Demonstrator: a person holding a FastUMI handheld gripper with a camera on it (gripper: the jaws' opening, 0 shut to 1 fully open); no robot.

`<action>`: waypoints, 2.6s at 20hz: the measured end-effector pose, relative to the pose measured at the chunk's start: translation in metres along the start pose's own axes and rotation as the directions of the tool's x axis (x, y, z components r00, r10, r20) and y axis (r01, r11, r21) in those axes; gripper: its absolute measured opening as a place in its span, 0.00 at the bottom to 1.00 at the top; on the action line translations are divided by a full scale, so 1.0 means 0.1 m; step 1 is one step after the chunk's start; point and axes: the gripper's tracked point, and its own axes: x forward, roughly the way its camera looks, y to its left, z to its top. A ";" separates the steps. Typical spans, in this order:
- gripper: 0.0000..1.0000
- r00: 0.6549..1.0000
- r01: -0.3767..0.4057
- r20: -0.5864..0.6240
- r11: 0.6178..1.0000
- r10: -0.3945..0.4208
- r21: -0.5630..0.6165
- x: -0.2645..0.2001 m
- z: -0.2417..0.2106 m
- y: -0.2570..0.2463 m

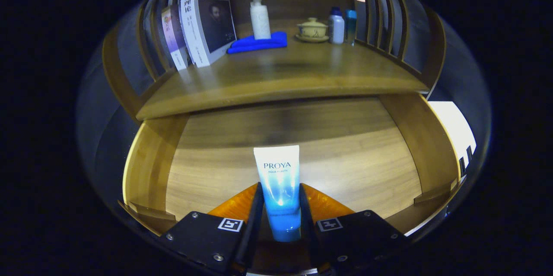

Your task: Pull open the drawer, take out the items inside it, and place them on the countertop above the cabinet.

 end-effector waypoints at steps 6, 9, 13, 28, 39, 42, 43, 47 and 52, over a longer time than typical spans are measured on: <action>0.48 0.991 0.014 0.130 0.999 -0.009 -0.041 -0.21 0.51 -0.05; 0.48 0.982 0.016 0.188 0.997 -0.002 -0.074 -0.20 0.83 -0.03; 0.48 0.971 0.021 0.239 0.994 0.006 -0.111 -0.11 1.23 -0.01; 0.56 0.938 -0.037 0.335 0.985 0.091 -0.167 0.45 2.00 -0.06; 0.94 0.782 -0.031 0.615 0.993 0.094 -0.113 -0.68 1.94 -0.09; 0.94 0.741 -0.022 0.666 0.994 0.086 -0.104 -1.02 1.78 -0.11; 0.94 0.723 -0.023 0.685 0.994 0.088 -0.103 -1.13 1.73 -0.11; 0.94 0.670 -0.025 0.737 0.995 0.092 -0.101 -1.50 1.46 -0.12; 0.94 0.641 -0.040 0.761 0.995 0.099 -0.095 -1.78 1.04 -0.10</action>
